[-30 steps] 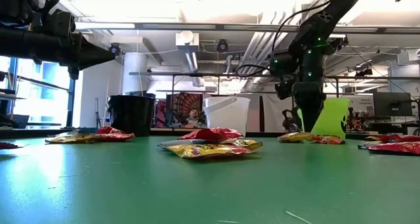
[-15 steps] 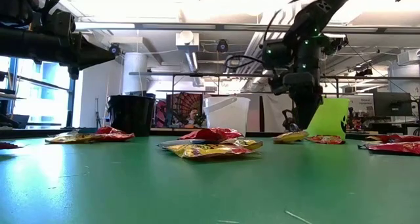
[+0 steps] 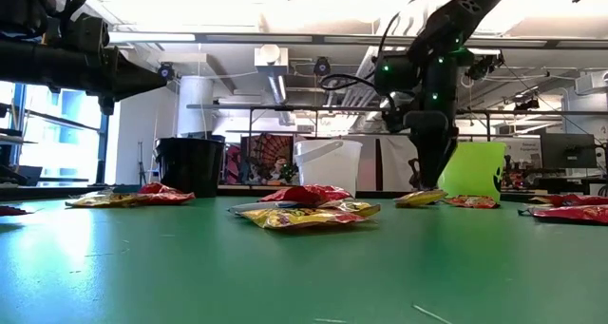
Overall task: Sort candy by brand, put in halloween buckets
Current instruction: Put the yellow candy into the white bucket
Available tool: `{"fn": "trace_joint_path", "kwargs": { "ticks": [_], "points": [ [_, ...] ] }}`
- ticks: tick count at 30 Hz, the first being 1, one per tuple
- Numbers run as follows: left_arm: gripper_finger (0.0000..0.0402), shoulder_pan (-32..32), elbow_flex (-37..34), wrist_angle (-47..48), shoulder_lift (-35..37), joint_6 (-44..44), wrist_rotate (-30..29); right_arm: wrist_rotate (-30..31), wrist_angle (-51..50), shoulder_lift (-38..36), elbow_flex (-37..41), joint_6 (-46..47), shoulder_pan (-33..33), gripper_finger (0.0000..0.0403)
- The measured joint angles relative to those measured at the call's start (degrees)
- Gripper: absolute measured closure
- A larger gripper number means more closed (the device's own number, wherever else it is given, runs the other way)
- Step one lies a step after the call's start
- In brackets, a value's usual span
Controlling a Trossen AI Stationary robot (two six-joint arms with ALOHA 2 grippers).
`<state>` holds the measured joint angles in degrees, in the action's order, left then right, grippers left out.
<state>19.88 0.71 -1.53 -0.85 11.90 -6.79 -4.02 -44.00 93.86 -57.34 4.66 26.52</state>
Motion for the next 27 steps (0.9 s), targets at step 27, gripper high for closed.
{"fn": "trace_joint_path", "kwargs": {
  "ticks": [27],
  "points": [
    [0.0401,0.0,0.0,0.0,0.0,0.0,0.2,-6.1,-0.5,0.6,0.1,-11.2,6.9,0.019]
  ]
}}
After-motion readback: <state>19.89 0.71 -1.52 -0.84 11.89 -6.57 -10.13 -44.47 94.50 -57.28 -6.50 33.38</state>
